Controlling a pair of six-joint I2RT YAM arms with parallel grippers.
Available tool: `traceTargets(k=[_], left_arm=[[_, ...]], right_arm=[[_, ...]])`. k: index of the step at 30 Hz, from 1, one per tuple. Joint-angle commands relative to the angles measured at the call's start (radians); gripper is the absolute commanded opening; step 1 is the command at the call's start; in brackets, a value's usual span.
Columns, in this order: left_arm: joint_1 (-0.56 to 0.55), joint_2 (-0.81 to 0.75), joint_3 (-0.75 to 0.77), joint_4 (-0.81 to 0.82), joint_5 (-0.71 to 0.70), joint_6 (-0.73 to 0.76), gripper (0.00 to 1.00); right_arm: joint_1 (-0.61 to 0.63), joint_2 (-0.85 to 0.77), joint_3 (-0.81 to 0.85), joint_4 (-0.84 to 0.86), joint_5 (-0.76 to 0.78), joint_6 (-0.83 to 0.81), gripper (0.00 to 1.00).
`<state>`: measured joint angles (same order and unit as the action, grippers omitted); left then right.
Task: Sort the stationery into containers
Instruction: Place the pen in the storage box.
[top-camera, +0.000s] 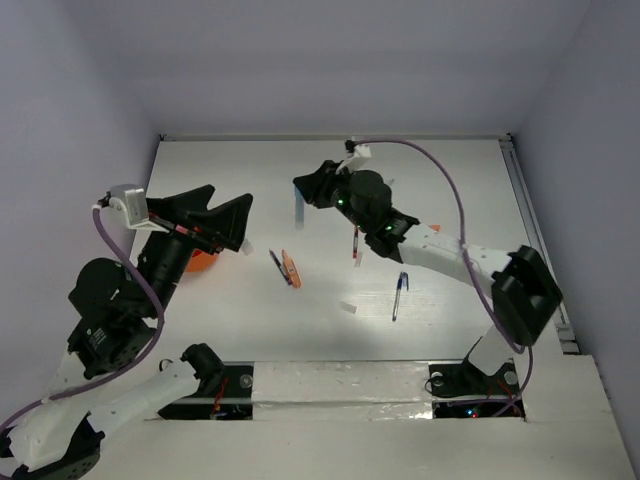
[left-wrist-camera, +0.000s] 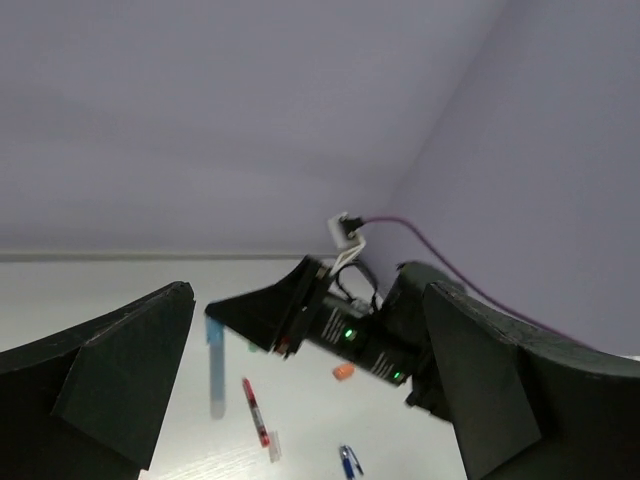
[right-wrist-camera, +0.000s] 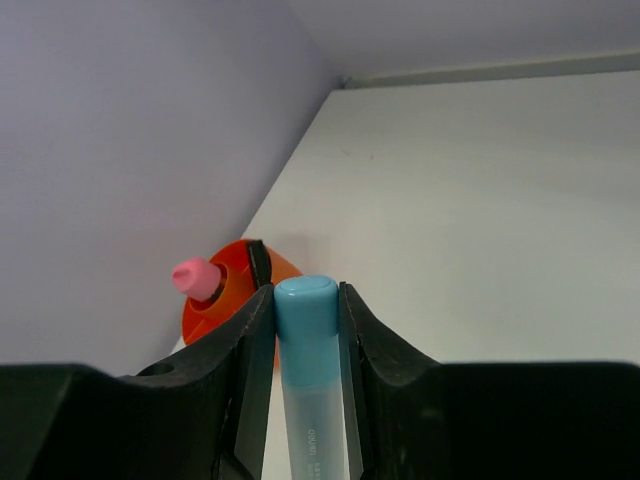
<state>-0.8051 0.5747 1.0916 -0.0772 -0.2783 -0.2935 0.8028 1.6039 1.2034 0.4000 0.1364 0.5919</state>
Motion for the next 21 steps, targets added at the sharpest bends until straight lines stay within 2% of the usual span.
traceTargets(k=[1,5,9,15,21], left_arm=[[-0.002,0.017,0.037,-0.067,-0.078,0.071,0.99],[-0.002,0.025,0.054,-0.055,-0.096,0.116,0.99],[-0.002,0.024,0.025,-0.013,-0.119,0.158,0.99],[-0.002,0.024,-0.005,0.016,-0.131,0.2,0.99],[0.009,-0.001,-0.036,0.04,-0.133,0.211,0.99]], right_arm=[[0.091,0.14,0.096,0.182,-0.072,-0.092,0.0],[0.177,0.29,0.243,0.284,-0.063,-0.193,0.0],[0.217,0.431,0.353,0.384,-0.034,-0.225,0.0],[0.253,0.638,0.533,0.445,0.058,-0.211,0.0],[0.285,0.775,0.697,0.482,0.126,-0.165,0.0]])
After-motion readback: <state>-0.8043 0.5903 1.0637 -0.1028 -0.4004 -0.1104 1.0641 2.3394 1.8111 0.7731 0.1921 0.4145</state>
